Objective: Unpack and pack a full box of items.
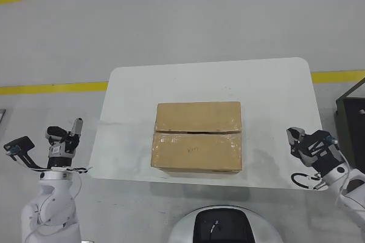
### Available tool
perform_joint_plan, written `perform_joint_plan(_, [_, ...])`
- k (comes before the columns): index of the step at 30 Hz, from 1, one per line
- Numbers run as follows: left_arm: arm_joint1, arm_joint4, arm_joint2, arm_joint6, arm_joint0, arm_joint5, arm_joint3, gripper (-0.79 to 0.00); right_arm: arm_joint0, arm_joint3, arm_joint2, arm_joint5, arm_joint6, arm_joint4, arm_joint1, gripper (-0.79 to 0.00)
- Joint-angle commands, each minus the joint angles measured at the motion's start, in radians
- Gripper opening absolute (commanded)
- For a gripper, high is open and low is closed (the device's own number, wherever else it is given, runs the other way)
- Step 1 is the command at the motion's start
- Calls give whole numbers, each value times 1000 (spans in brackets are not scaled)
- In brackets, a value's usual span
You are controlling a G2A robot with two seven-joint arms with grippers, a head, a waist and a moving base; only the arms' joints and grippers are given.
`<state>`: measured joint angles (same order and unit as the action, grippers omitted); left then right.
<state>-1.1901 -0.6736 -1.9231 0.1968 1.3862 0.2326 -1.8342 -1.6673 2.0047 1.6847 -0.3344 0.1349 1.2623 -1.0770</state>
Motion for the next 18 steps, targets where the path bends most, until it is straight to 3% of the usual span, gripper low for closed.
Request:
perform_joint_plan(1, [-1,45,7,-9,0,17,6,0,1,2,-1,-2,1,-5,0,-776])
perform_joint_plan(11, [2,60,25,-16,-9,27,-5,0,44,40,-33,-82,-13,-68,-2,-785])
perform_joint_plan(18, [5,55,42,-5,-21,30,-18,0,145,38,-138,-192,36,-72,-1,-785])
